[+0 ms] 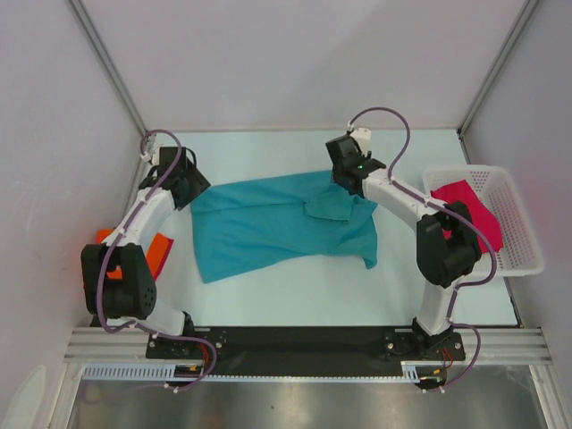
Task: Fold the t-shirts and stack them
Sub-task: Flatten out the tshirt
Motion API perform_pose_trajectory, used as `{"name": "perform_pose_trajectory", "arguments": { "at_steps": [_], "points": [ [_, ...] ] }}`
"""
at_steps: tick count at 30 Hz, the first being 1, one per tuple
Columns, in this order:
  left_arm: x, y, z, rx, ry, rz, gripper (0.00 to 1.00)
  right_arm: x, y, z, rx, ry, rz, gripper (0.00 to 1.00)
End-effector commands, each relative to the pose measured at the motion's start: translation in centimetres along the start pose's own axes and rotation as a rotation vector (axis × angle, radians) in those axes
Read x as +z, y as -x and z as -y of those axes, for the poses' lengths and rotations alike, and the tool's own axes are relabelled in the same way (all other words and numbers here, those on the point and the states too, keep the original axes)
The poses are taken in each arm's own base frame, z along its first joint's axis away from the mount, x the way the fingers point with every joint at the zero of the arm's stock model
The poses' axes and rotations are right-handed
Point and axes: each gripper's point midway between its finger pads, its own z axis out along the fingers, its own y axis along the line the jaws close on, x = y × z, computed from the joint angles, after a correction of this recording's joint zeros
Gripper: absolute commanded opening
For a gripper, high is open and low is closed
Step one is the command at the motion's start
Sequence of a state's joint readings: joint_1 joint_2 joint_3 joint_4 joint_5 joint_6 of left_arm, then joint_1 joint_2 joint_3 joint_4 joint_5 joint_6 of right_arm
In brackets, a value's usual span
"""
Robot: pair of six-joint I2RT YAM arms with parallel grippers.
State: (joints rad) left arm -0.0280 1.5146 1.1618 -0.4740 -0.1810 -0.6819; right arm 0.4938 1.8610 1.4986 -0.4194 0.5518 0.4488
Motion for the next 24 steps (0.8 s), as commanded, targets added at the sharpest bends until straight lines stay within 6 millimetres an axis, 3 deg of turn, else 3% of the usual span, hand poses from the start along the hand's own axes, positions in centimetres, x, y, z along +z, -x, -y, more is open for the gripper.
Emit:
{"name": "perform_pose_trajectory", "arguments": {
  "at_steps": [1, 8, 14, 19, 24],
  "points": [
    [0.1, -2.6, -0.1, 0.001, -0.020, -0.031, 0.68, -2.0, -3.9, -2.7, -0.023, 0.059, -0.049, 0.53],
    [-0.5, -6.6, -0.2, 0.049, -0.036, -0.085, 0.67, -3.0, -8.1, -4.2, -0.067, 0.069, -0.112, 0.53],
    [-2.2, -11.0, -0.6, 0.098, -0.067, -0.135, 0.67, -4.3, -11.0, -3.4, -0.107, 0.054, -0.152, 0.52],
    [-3.4, -12.6, -0.5, 0.124, -0.105, -0.155, 0.67, -5.6, -15.0, -1.8, -0.079, 0.061, -0.236, 0.52],
    [-4.7, -12.7, -0.5, 0.147, -0.129, -0.149, 0.67, -8.8, -16.1, -0.1, -0.111, 0.032, -0.207, 0.52]
  ]
}}
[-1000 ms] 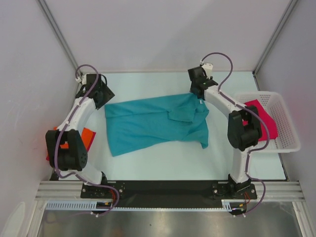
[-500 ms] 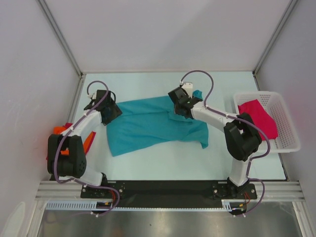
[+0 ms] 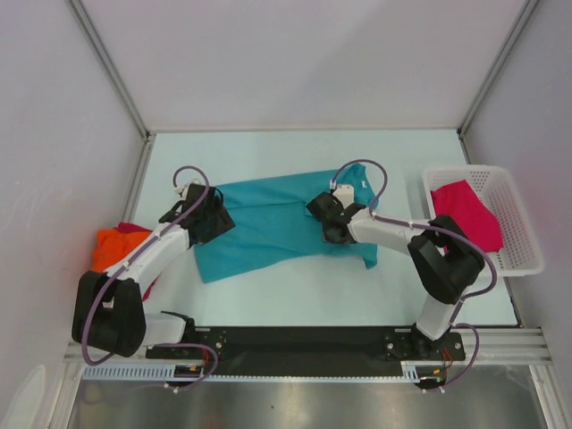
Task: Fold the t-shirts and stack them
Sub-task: Flatten out the tshirt
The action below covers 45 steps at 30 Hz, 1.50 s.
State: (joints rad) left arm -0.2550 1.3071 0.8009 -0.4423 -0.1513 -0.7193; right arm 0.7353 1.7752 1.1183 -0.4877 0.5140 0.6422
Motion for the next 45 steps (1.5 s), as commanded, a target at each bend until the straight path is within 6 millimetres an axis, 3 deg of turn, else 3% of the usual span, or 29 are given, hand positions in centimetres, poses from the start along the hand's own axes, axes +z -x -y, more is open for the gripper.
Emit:
{"name": "perform_pose_trajectory", "arguments": {
  "at_steps": [1, 4, 8, 11, 17, 33, 45],
  "points": [
    [-1.8, 0.3, 1.0, 0.001, -0.058, 0.036, 0.67, -4.3, -0.2, 0.1, 0.027, 0.013, 0.071, 0.52],
    [-2.8, -0.3, 1.0, 0.018, -0.079, 0.045, 0.67, -6.7, -1.6, 0.3, -0.011, 0.006, 0.092, 0.52],
    [-3.2, -2.4, -0.2, 0.036, -0.074, 0.016, 0.67, -9.0, -3.3, 0.7, -0.052, -0.009, 0.098, 0.52],
    [-3.7, -3.5, -0.9, 0.015, -0.091, 0.015, 0.67, -9.4, -4.4, 0.5, -0.058, -0.012, 0.094, 0.52],
    [-5.0, -3.7, -0.8, -0.010, -0.141, 0.035, 0.66, -8.0, -6.2, -0.1, -0.082, -0.038, 0.069, 0.52],
    [-6.3, -2.7, -0.4, 0.006, -0.163, 0.070, 0.67, -3.8, -6.5, -3.7, -0.185, -0.096, 0.068, 0.52],
    [-5.6, -2.2, 0.2, 0.031, -0.157, 0.066, 0.67, -1.9, -5.3, -1.1, -0.248, -0.307, 0.114, 0.52]
  ]
}}
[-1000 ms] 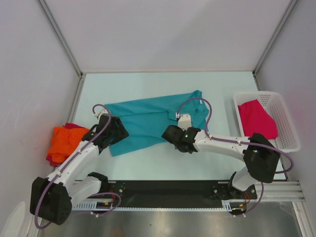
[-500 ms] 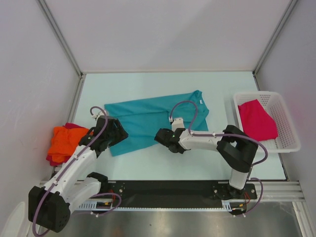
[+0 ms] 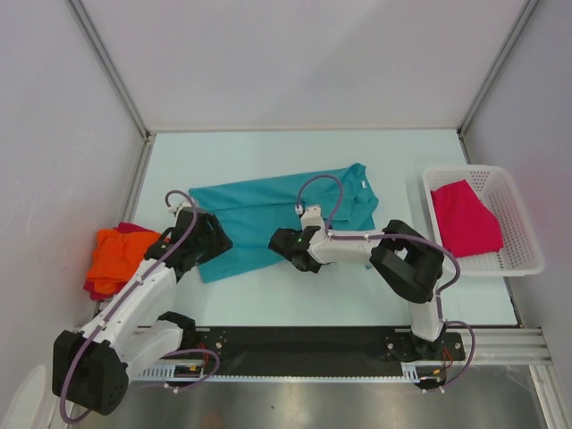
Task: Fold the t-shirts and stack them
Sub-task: Flatten out the tshirt
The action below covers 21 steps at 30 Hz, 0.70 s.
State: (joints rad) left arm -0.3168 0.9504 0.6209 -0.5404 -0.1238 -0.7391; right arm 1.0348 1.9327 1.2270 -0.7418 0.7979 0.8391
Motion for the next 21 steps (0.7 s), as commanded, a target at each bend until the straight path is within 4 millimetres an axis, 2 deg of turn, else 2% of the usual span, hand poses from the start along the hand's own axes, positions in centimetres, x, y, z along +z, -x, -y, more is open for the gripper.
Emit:
{"name": "perform_pose_trajectory", "arguments": {
  "at_steps": [1, 5, 7, 9, 10, 11, 15, 18, 21],
  "points": [
    [-0.3, 1.8, 1.8, 0.017, -0.047, 0.043, 0.67, 1.3, 0.1, 1.8, -0.028, -0.141, 0.028, 0.52],
    [-0.1, 1.6, 1.7, 0.023, -0.042, 0.035, 0.67, 2.3, -0.3, 2.9, -0.058, -0.215, 0.023, 0.50],
    [0.0, 1.6, 1.6, 0.026, -0.039, 0.035, 0.67, 2.5, -0.5, 3.2, -0.056, -0.225, 0.022, 0.42],
    [0.1, 1.6, 1.6, 0.030, -0.037, 0.033, 0.67, 2.6, -0.6, 3.4, -0.051, -0.227, 0.015, 0.24],
    [0.2, 1.6, 1.6, 0.031, -0.035, 0.035, 0.67, 2.6, -0.6, 3.4, -0.051, -0.227, 0.015, 0.04],
    [0.2, 1.7, 1.6, 0.031, -0.036, 0.034, 0.67, 2.6, -0.6, 3.5, -0.050, -0.226, 0.016, 0.00],
    [0.3, 1.7, 1.7, 0.031, -0.040, 0.034, 0.67, 1.3, 0.0, 3.5, -0.057, -0.205, 0.036, 0.00],
    [0.4, 1.5, 1.7, 0.032, -0.041, 0.030, 0.67, -0.4, 0.5, 3.3, -0.062, -0.178, 0.059, 0.00],
    [0.5, 1.4, 1.7, 0.030, -0.045, 0.030, 0.67, -3.1, 1.3, 3.1, -0.046, -0.134, 0.090, 0.00]
  ]
}}
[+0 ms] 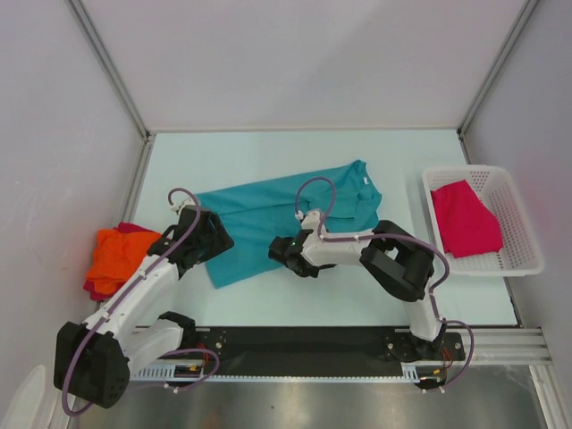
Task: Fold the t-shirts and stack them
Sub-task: Flatten out the tshirt
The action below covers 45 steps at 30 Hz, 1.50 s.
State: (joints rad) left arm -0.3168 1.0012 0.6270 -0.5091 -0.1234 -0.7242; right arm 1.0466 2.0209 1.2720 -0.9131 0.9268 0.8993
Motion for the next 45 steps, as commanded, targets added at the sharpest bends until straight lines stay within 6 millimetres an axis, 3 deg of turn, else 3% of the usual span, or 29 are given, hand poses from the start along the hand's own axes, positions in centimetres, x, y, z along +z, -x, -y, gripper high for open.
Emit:
{"name": "perform_pose_trajectory", "arguments": {
  "at_steps": [1, 8, 12, 16, 19, 21, 26, 28, 29, 33, 35, 36, 37, 45],
  "points": [
    [-0.4, 1.4, 1.5, 0.012, -0.054, 0.042, 0.67, -4.6, 2.4, 1.6, 0.077, 0.055, 0.076, 0.00],
    [-0.4, 1.0, 1.4, 0.007, -0.065, 0.042, 0.67, -9.7, 0.7, 3.0, 0.022, 0.078, 0.088, 0.00],
    [-0.5, 0.8, 1.3, 0.007, -0.071, 0.045, 0.67, -10.2, -0.5, 4.1, 0.021, 0.054, 0.064, 0.00],
    [-0.6, 0.7, 1.3, 0.004, -0.081, 0.043, 0.67, -9.0, 0.0, 4.3, 0.027, 0.030, 0.056, 0.00],
    [-0.8, 0.7, 1.3, 0.005, -0.083, 0.047, 0.68, -7.6, 1.7, 4.0, 0.045, 0.037, 0.053, 0.00],
    [-1.1, 0.9, 1.3, 0.003, -0.088, 0.059, 0.68, -6.9, 3.3, 3.3, 0.054, 0.063, 0.066, 0.00],
    [-1.6, 1.5, 1.2, 0.015, -0.076, 0.073, 0.68, -3.6, 8.3, 3.8, 0.109, 0.049, 0.075, 0.00],
    [-1.7, 1.6, 1.2, 0.020, -0.070, 0.074, 0.68, -2.4, 9.0, 3.2, 0.042, 0.081, 0.042, 0.00],
    [-1.8, 1.8, 1.2, 0.019, -0.070, 0.078, 0.68, -0.8, 9.6, 3.2, 0.067, 0.096, 0.014, 0.00],
    [-1.9, 2.0, 1.3, 0.016, -0.072, 0.080, 0.68, 1.9, 9.4, 2.0, 0.019, 0.133, -0.066, 0.00],
    [-1.9, 2.1, 1.4, 0.015, -0.071, 0.081, 0.68, 2.5, 9.5, 1.4, 0.009, 0.149, -0.065, 0.10],
    [-1.9, 2.1, 1.3, 0.016, -0.071, 0.081, 0.68, 2.7, 9.6, 1.3, 0.015, 0.160, -0.070, 0.23],
    [-1.9, 2.2, 1.4, 0.016, -0.071, 0.083, 0.68, 2.7, 9.8, 1.2, 0.020, 0.167, -0.066, 0.29],
    [-1.4, 1.6, 1.0, 0.018, -0.060, 0.068, 0.68, 1.1, 9.7, 1.9, 0.022, 0.175, -0.041, 0.38]
  ]
}}
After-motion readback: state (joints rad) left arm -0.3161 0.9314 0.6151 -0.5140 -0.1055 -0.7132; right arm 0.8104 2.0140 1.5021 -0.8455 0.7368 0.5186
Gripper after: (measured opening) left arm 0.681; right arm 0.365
